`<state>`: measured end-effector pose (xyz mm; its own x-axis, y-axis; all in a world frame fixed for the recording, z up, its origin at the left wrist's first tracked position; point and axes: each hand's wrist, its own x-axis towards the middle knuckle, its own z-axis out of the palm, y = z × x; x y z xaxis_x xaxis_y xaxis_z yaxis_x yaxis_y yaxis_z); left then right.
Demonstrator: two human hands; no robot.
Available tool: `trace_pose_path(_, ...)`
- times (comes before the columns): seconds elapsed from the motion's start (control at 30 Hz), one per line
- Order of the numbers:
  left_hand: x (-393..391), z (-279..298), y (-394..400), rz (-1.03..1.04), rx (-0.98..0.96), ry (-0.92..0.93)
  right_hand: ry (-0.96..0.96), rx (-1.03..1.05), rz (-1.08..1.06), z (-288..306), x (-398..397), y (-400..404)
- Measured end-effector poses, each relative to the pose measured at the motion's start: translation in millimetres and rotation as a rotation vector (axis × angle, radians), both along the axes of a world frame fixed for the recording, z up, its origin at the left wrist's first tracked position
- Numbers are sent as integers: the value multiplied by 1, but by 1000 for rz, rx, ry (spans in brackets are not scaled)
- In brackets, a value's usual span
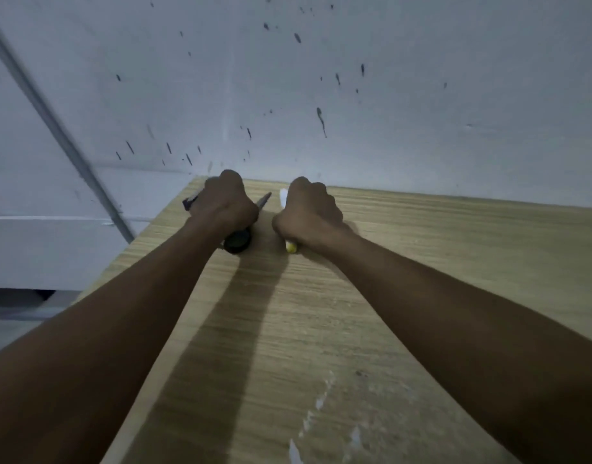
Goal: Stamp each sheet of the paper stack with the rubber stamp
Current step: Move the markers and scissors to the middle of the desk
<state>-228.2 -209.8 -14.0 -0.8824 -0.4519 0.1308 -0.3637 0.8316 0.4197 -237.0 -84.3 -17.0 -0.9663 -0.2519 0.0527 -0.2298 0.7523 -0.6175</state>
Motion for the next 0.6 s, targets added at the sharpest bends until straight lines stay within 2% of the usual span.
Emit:
trace_pose_path(0.13,14,1,16,-94,-10,-80,28,31,-75,-6,23,32)
trace_pose_path(0.3,46,7,49,-95,-20,-126,58,-36,-180,-11,65,92)
trace_pose_path(0.6,132,11,158,-199,128,45,103,-27,-351,-10,180,207)
